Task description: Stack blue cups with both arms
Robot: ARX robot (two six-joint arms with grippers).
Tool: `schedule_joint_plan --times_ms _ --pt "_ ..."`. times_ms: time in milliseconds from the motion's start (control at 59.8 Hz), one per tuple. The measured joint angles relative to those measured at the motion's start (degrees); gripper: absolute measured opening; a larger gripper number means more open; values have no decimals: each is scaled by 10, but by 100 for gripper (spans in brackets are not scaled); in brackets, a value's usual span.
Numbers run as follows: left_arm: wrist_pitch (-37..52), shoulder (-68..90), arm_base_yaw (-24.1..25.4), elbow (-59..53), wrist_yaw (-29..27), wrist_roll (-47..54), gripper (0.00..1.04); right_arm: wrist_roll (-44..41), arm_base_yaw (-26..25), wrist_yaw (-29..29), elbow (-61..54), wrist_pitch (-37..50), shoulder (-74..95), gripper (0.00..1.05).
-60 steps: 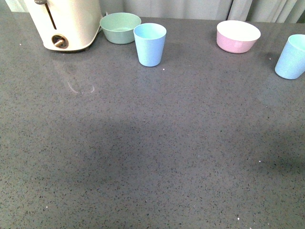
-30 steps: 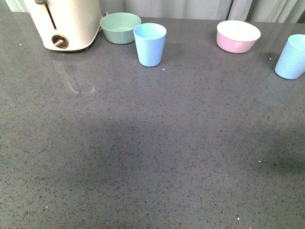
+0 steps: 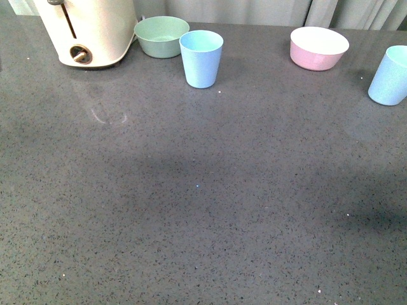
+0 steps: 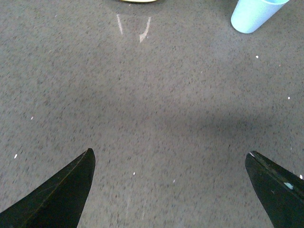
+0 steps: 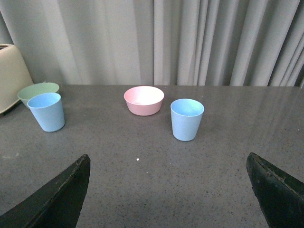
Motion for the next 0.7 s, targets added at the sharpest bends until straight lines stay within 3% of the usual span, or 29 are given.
schedule_joint_plan --times_ms 117,301,702 --pt "4 120 -19 89 13 -18 96 0 0 0 0 0 0 96" --pt "-34 308 -61 278 -11 -42 96 0 0 0 0 0 0 96" --pt "-155 534 -110 551 -37 -102 96 0 0 0 0 0 0 96"
